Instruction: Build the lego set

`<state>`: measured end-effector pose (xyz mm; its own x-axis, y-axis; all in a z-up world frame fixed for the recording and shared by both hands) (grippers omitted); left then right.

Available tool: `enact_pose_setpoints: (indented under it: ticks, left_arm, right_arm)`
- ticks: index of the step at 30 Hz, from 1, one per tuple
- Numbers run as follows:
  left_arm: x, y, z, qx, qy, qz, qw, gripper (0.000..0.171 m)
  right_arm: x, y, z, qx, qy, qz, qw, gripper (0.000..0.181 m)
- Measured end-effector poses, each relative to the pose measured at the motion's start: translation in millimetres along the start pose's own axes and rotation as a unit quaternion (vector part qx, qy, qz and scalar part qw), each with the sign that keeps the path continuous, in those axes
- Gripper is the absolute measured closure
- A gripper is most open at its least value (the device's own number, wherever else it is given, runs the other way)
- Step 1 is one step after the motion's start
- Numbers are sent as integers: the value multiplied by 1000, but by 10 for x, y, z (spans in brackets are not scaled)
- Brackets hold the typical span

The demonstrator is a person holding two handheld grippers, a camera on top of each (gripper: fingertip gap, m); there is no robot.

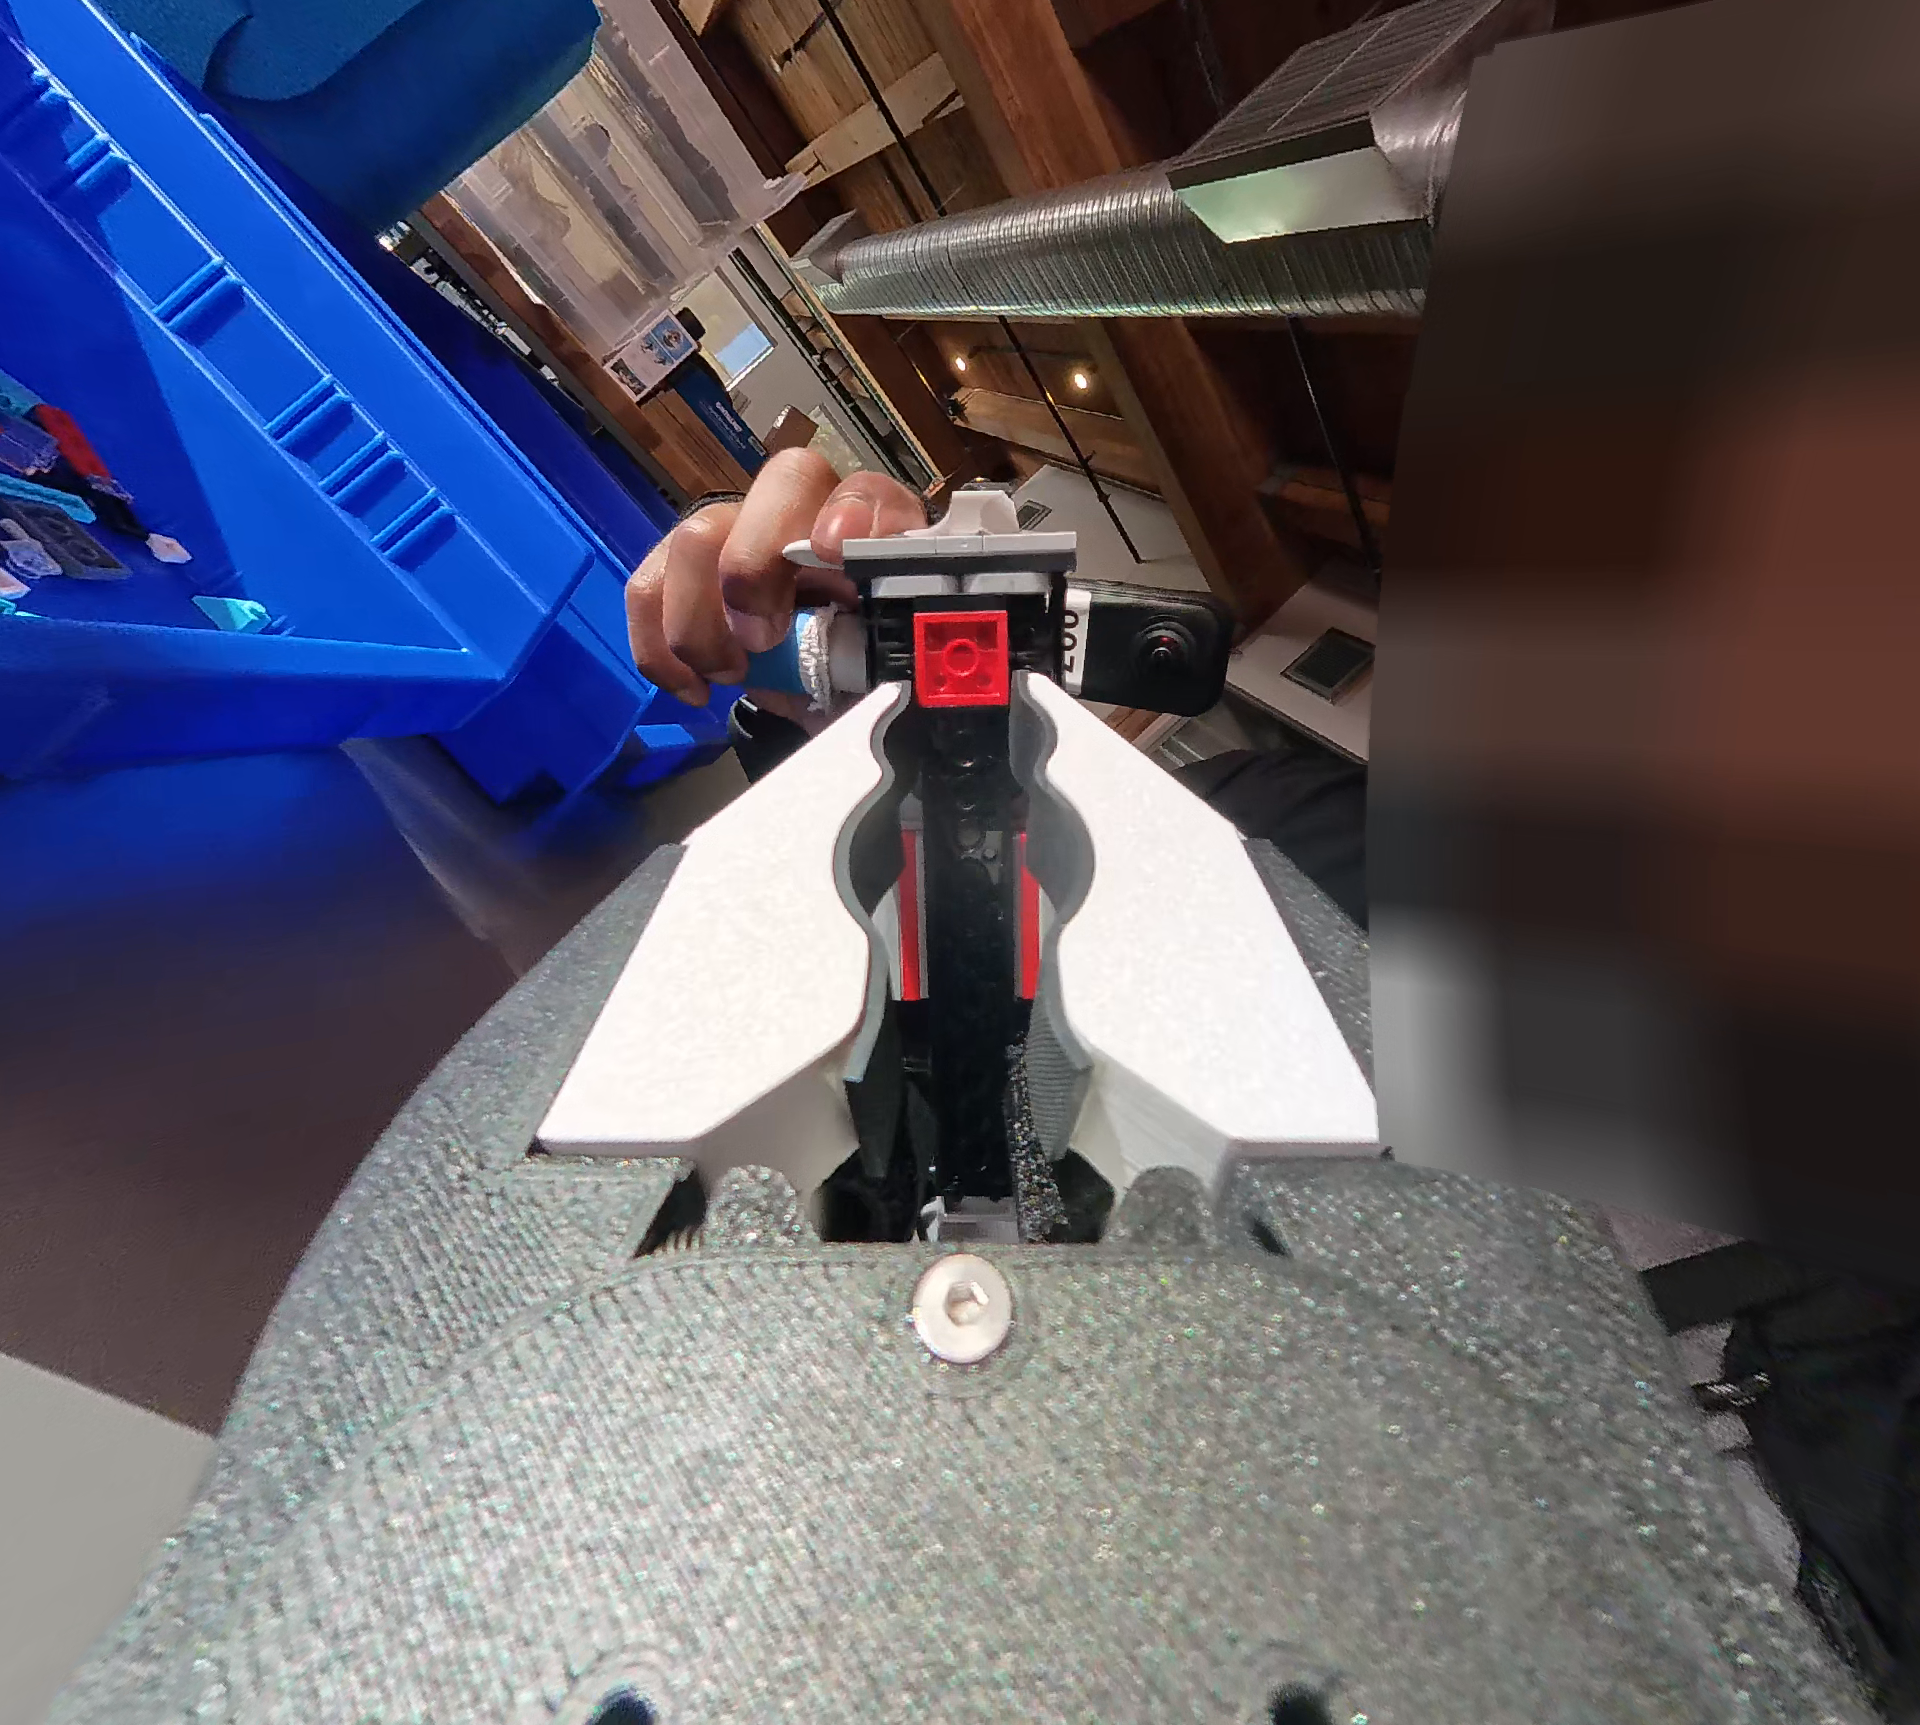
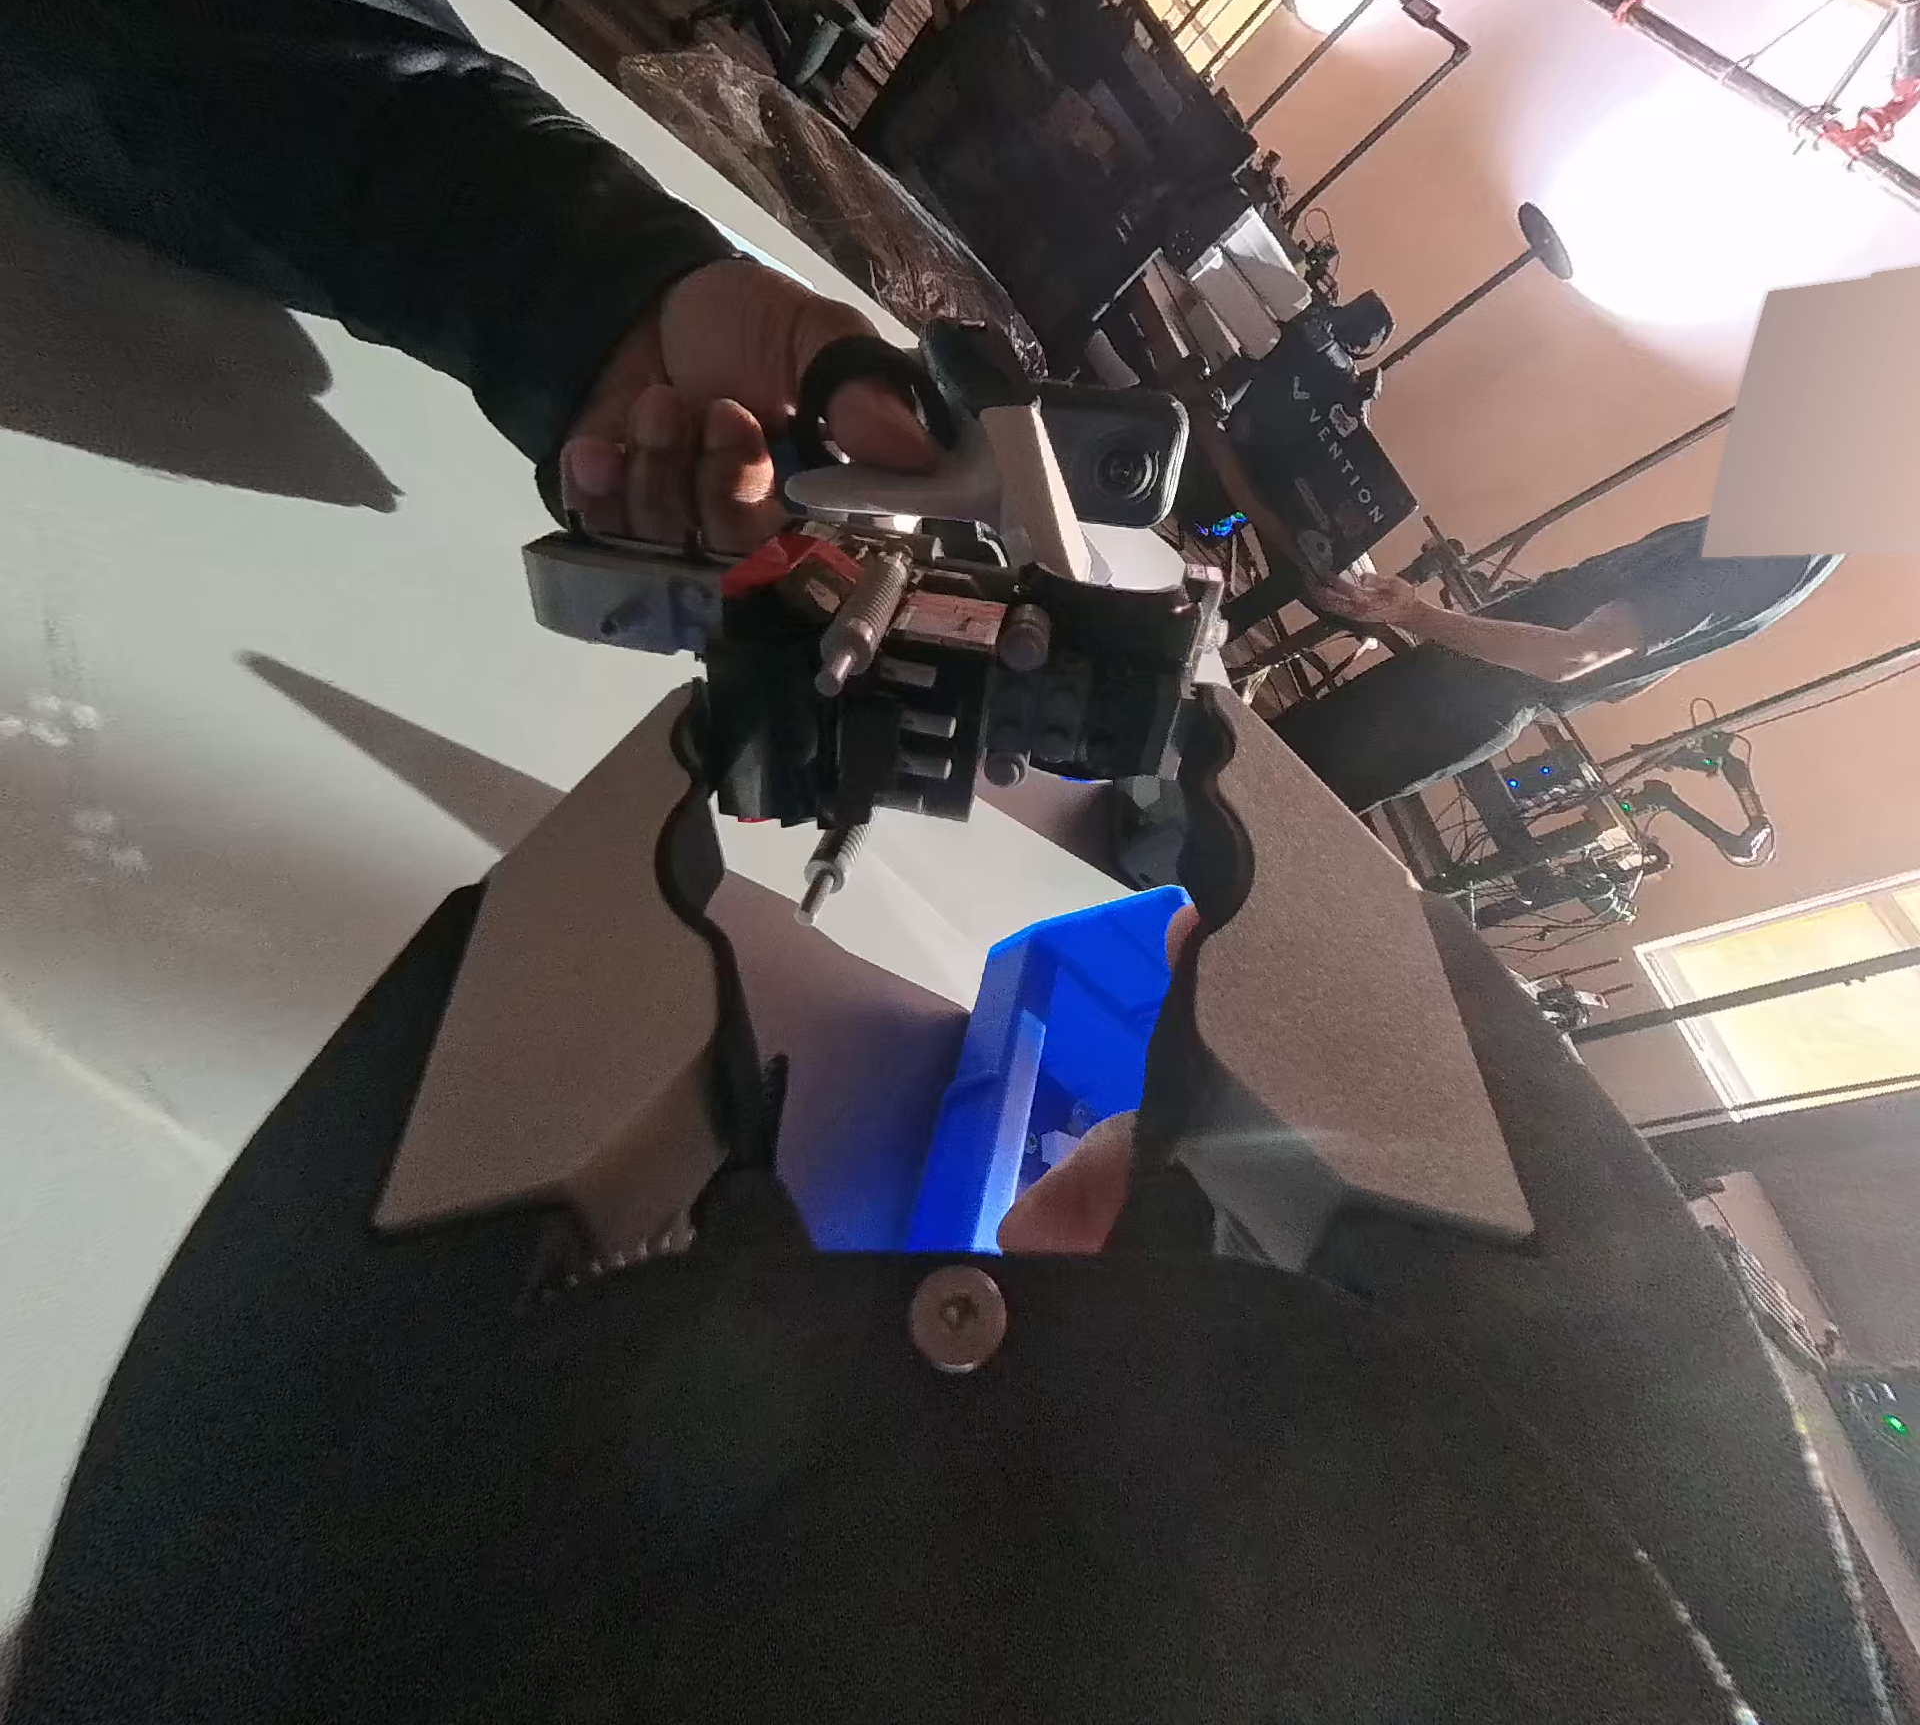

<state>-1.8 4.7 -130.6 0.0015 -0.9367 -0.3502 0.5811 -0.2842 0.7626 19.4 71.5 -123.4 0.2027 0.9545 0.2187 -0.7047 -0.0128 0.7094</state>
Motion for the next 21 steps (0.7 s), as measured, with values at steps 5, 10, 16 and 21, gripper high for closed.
enact_pose_setpoints:
  ticks: [5, 10, 16, 21]
  left_arm:
    - [0, -10, -8, 1, -1, 3, 1000, 156]
    - [-6, -20, -18, 1, -2, 2, 1000, 156]
    - [10, 0, 13, -6, 2, 2, 1000, 155]
    - [12, -2, 18, -4, 4, 4, 1000, 155]
  right_arm:
    - [2, -8, -6, -5, 7, 4, 1000, 89]
    - [10, -15, -12, 1, 2, 8, 1000, 89]
    - [15, 40, -9, -10, -9, -5, 1000, 84]
    - [40, 18, -3, 9, -10, -1, 1000, 90]
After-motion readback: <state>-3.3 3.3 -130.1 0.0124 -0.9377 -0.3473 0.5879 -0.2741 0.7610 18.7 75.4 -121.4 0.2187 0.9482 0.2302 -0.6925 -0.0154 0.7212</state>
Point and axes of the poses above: each gripper's, where its closed fingertips meet, x back along the fingers, z out of its top, y = z × x across the jaws, the point moved 4 cm from there along x, back along the fingers, and after that the axes turned 2 degrees about x, right-handed, at the moved point
